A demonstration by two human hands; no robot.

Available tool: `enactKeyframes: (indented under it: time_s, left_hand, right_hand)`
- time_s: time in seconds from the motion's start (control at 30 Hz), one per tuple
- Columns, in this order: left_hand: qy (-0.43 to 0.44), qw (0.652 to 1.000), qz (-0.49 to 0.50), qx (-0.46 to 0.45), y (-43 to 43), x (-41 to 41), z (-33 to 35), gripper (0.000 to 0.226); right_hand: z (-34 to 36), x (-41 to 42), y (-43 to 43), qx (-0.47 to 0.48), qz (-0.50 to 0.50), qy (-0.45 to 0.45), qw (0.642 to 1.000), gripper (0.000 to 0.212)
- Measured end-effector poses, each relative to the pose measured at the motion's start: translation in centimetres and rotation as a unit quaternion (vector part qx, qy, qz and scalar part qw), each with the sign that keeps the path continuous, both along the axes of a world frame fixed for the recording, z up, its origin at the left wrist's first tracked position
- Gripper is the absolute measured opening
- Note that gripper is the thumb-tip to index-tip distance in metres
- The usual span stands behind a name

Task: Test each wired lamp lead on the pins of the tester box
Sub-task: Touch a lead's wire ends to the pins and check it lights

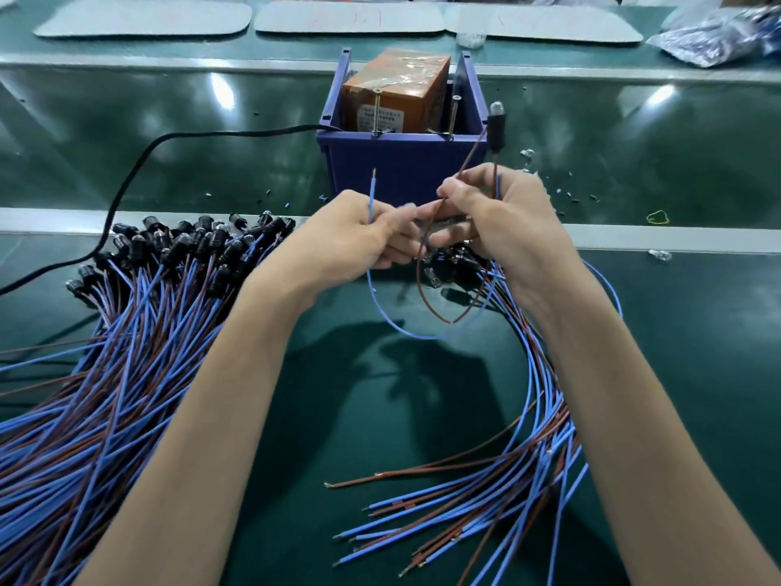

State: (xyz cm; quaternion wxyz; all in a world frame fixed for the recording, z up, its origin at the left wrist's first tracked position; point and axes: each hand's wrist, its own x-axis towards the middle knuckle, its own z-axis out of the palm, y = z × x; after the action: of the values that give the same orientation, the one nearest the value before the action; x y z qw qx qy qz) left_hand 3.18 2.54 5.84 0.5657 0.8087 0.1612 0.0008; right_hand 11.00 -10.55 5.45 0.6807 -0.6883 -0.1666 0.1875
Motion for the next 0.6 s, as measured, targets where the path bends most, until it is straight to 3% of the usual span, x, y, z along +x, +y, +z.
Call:
enactKeyframes:
  time_s: [0.23,0.6]
  left_hand:
    - [-0.005,0.991,0.127,0.040,1.8,0.2,0.1,0.060]
    - [-0.089,0.971,0.150,-0.166,1.1,0.0,1.1,0.002]
  right_hand:
    - [0.2,0.2,0.6,-0.016,-0.038,-0.038,0.998,0.011]
    - [0.6,1.2,1.2,0.001,-0.068,-0.022,0.997,0.008]
